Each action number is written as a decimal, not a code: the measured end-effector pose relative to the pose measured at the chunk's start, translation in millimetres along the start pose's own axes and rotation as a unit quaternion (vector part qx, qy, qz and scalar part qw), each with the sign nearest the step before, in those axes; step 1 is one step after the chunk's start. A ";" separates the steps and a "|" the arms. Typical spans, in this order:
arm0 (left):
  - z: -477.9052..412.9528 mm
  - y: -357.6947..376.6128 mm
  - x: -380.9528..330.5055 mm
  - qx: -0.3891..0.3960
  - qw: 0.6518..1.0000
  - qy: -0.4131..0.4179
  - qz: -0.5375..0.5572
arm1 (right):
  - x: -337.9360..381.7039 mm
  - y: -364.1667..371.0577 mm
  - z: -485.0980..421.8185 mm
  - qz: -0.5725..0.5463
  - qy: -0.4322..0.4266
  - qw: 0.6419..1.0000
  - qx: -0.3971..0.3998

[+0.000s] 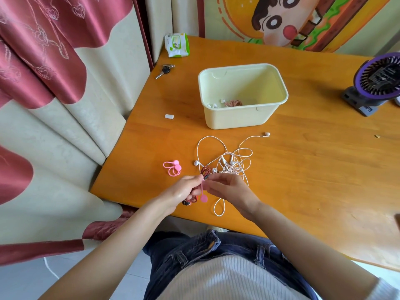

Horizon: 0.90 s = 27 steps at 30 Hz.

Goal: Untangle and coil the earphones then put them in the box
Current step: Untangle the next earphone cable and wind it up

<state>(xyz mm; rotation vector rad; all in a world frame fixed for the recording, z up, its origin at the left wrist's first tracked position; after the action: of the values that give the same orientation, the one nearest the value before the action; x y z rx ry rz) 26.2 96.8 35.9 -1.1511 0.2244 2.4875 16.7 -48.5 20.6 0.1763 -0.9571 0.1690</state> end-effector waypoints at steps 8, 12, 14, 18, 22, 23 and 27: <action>-7.6 6.9 3.3 -0.081 0.991 -0.014 0.107 | 2.2 12.5 2.0 0.051 -0.029 0.998 -0.033; -9.5 11.8 3.2 -0.088 0.983 -0.005 0.160 | 1.8 8.9 1.0 0.072 -0.025 0.995 -0.062; -10.4 15.0 2.5 -0.100 0.972 -0.014 0.211 | 1.4 8.6 -0.1 0.107 -0.020 0.991 -0.074; -14.4 18.6 5.5 -0.138 0.948 -0.045 0.282 | 2.2 9.1 -2.8 0.208 -0.022 0.974 -0.089; -16.7 21.8 5.5 -0.203 0.933 -0.070 0.290 | 6.4 18.1 0.3 0.246 -0.083 0.961 -0.094; -16.5 22.4 4.5 -0.218 0.931 -0.073 0.284 | 7.2 20.6 1.3 0.266 -0.103 0.954 -0.094; -16.7 22.1 2.1 -0.236 0.929 -0.074 0.275 | 11.3 23.8 2.5 0.345 -0.171 0.919 -0.083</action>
<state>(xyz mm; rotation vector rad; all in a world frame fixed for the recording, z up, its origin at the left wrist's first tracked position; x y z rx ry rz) 27.5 72.2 23.0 -1.1858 -0.1258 3.2390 15.8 -25.1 33.1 -0.3109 -1.3507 0.7222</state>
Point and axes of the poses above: each hand's wrist, its own z-axis away from the middle knuckle, its own y-axis out of the palm, x = y × z, the point moved 2 cm from there along -z, towards the middle knuckle, and after that the axes turned 8 degrees about z, right-handed, at the moved point
